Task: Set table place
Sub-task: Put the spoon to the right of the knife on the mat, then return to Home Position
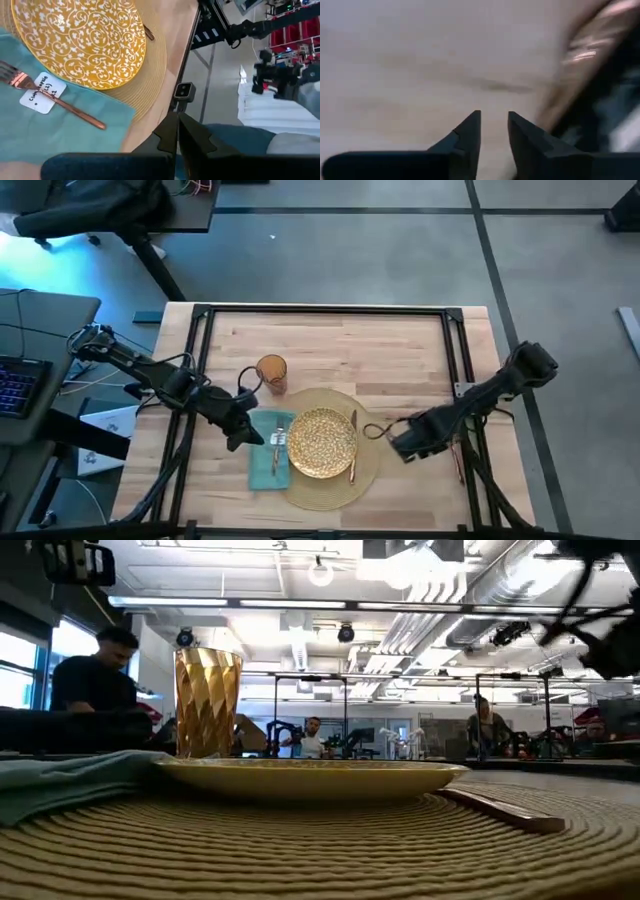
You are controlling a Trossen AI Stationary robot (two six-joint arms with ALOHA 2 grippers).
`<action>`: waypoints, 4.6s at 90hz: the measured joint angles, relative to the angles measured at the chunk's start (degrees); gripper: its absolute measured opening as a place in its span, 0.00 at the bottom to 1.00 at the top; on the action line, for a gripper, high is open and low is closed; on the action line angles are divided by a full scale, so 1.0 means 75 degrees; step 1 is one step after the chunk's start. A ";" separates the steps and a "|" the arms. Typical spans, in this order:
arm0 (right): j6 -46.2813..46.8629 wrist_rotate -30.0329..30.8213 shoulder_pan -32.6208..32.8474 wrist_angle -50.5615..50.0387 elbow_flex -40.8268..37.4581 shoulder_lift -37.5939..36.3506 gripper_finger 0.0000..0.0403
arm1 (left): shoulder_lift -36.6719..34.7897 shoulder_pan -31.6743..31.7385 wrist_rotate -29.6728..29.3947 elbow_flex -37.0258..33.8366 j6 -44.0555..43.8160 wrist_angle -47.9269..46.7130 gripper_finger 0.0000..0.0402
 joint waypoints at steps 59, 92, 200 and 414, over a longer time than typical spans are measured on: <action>0.0562 0.0498 -0.0197 -0.0188 -0.0917 0.1128 0.00 | 0.0003 0.0015 -0.0067 0.0000 0.0055 0.0017 0.00; 0.0586 0.0765 -0.0824 0.1301 -0.0328 0.0934 0.00 | 0.0003 0.0015 -0.0041 0.0000 0.0059 0.0013 0.00; 0.2684 0.1013 -0.0072 0.4714 -0.1476 0.0292 0.01 | 0.0003 0.0006 -0.0186 0.0000 0.0318 0.0029 0.00; -0.2089 0.2300 -0.1779 0.3351 0.1286 -0.1569 0.34 | 0.0000 0.0081 -0.0535 -0.0006 0.0793 0.0552 0.00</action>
